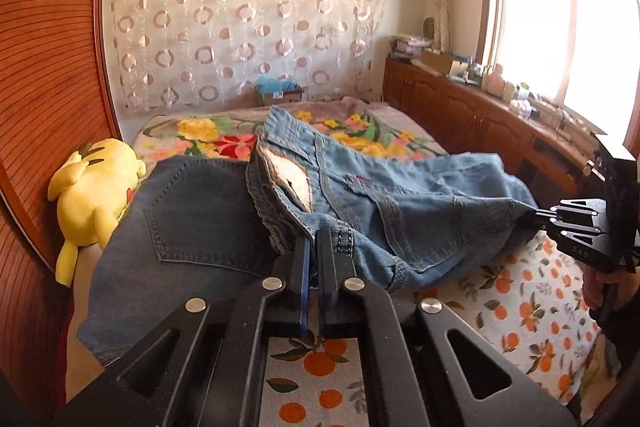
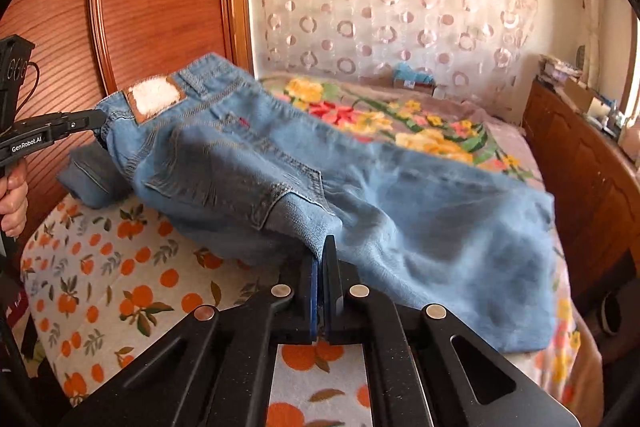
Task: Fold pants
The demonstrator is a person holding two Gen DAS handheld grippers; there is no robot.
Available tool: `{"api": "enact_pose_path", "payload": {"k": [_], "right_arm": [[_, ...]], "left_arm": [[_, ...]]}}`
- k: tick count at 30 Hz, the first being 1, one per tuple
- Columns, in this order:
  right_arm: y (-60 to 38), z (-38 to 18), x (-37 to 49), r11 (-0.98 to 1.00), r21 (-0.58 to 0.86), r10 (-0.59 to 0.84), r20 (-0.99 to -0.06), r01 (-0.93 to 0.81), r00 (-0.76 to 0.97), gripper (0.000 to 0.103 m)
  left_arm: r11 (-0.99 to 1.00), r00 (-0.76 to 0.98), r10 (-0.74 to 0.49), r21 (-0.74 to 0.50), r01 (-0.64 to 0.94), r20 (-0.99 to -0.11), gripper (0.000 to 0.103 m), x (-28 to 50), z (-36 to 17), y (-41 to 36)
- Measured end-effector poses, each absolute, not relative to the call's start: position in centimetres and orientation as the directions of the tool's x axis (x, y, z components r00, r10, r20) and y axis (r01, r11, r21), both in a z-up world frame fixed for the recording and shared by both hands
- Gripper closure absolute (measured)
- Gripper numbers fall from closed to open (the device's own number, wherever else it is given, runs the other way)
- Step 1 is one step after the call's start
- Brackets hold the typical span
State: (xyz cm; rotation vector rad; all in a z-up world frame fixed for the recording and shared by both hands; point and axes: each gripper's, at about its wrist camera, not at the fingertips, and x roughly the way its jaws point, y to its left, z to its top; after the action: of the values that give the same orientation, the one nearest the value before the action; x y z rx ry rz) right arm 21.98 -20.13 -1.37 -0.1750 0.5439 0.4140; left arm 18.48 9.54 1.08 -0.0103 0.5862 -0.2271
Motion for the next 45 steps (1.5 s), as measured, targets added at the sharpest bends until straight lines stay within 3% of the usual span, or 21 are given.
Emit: {"api": "enact_pose_path", "payload": {"k": [10, 21, 30, 32, 35, 37, 41, 45], "right_arm": [[-22.5, 0.8, 14.3, 0.919, -0.06, 0.321, -0.456, -0.389, 0.83, 0.102], [-23.8, -4.6, 9.5, 0.916, -0.057, 0.303, -0.548, -0.396, 0.78, 0.102], [-25.5, -4.6, 8.9, 0.92, -0.016, 0.314, -0.569, -0.392, 0.76, 0.09], [-25.6, -4.3, 8.4, 0.92, -0.007, 0.318, -0.567, -0.391, 0.76, 0.085], [-25.8, -4.3, 7.7, 0.927, -0.007, 0.306, -0.562, -0.375, 0.768, 0.074], [-25.5, -4.4, 7.4, 0.932, -0.012, 0.295, -0.556, -0.362, 0.777, 0.067], [-25.7, -4.6, 7.3, 0.943, 0.008, 0.284, -0.541, -0.333, 0.792, 0.056], [-26.2, -5.3, 7.1, 0.949, 0.029, 0.281, -0.526, -0.313, 0.803, 0.053]], "left_arm": [[0.96, 0.847, -0.276, -0.089, 0.265, -0.454, 0.1, 10.7, 4.9, 9.2], [0.946, 0.718, -0.307, -0.12, 0.301, -0.625, 0.1, 4.1, -3.2, 7.2], [0.954, 0.716, -0.279, -0.098, 0.285, -0.639, 0.098, 3.2, -3.3, 7.5], [0.952, 0.726, -0.287, -0.101, 0.289, -0.625, 0.092, 2.9, -2.7, 8.0], [0.954, 0.749, -0.279, -0.085, 0.287, -0.6, 0.075, 3.0, -1.5, 8.6], [0.955, 0.76, -0.275, -0.079, 0.285, -0.589, 0.054, 3.7, -0.9, 8.8], [0.956, 0.768, -0.273, -0.071, 0.286, -0.58, 0.052, 6.4, -0.7, 9.1], [0.957, 0.759, -0.273, -0.088, 0.275, -0.592, 0.052, 10.2, -1.7, 9.4]]}}
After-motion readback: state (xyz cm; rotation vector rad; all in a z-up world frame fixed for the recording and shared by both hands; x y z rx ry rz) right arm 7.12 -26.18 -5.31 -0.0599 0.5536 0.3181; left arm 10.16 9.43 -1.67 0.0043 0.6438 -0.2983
